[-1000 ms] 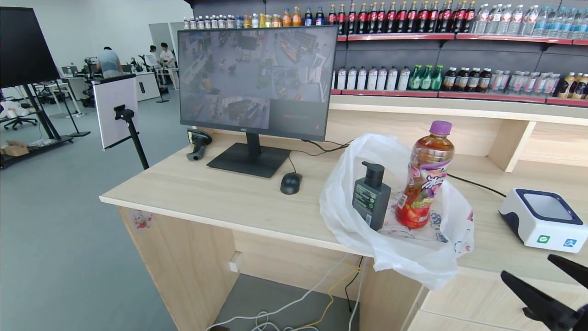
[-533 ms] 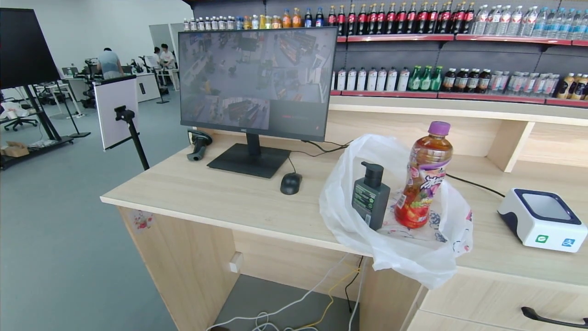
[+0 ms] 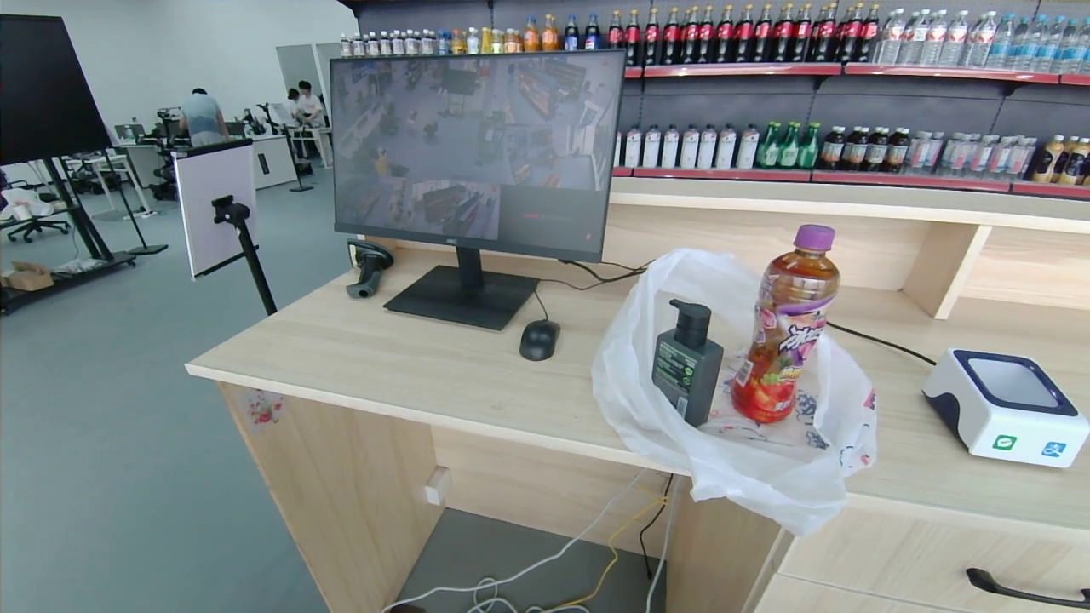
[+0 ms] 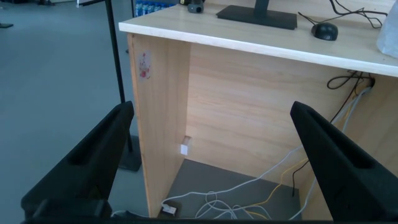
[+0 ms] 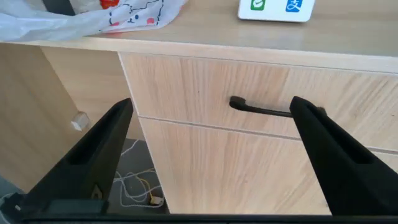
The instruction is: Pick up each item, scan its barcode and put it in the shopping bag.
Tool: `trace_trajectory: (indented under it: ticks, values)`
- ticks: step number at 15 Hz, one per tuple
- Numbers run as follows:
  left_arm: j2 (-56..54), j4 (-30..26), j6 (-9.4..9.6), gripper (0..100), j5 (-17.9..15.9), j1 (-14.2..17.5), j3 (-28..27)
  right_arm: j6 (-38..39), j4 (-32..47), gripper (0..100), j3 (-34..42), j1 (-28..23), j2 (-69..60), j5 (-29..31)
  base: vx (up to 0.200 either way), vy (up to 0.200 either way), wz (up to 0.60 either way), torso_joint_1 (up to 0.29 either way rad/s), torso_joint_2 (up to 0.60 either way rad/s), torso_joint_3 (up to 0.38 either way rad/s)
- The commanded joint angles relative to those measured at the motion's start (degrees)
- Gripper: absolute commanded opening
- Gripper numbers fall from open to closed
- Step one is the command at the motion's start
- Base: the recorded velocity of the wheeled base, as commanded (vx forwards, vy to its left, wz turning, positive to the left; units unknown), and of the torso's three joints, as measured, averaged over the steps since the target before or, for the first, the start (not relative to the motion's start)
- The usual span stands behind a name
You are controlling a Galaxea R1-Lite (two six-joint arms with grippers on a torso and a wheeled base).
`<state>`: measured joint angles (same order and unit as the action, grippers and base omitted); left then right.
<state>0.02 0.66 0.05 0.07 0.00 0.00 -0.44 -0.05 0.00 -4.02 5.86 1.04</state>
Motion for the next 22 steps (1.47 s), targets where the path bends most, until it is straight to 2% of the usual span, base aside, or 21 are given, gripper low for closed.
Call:
trace_trajectory:
  ticks: [1,5,7,8,11,18,20,22]
  values:
    - [-0.02,0.04,0.04,100,0.01,0.0,0.0,0.0,0.05,100,0.0,1.03,-1.21,0.46,0.0,0.0,0.0,0.0,0.0,0.0]
    - [-0.02,0.04,-0.22,100,0.01,0.0,0.0,0.18,-0.13,100,0.0,0.95,-0.06,0.55,0.0,0.0,0.0,0.0,0.0,0.0]
    - [-0.02,0.04,-0.14,100,0.01,0.0,0.0,-1.06,-0.04,100,0.0,6.04,-2.61,0.19,0.0,0.0,0.0,0.0,0.0,0.0]
    - [-0.02,0.04,-0.14,100,0.01,0.0,0.0,-0.09,-0.04,100,0.0,3.94,-4.63,0.19,0.0,0.0,0.0,0.0,0.0,0.0]
    - [-0.02,0.04,-0.14,100,0.01,0.0,0.0,0.44,-0.04,100,0.0,3.67,-5.86,0.28,0.0,0.0,0.0,0.0,0.0,0.0]
    - [-0.02,0.04,-0.14,100,0.01,0.0,0.0,-0.18,-0.04,100,0.0,3.67,-5.86,0.11,-0.2,0.0,0.0,0.005,0.0,0.001]
    - [-0.02,0.13,0.04,100,0.01,-0.09,0.0,-0.09,0.05,100,0.0,3.67,-5.86,0.11,0.0,0.0,0.0,0.0,0.0,0.0]
    - [-0.02,0.04,0.04,100,0.01,0.0,0.0,0.09,-0.04,100,0.0,3.67,-5.86,0.11,0.0,0.0,-0.6,-0.012,0.0,0.002]
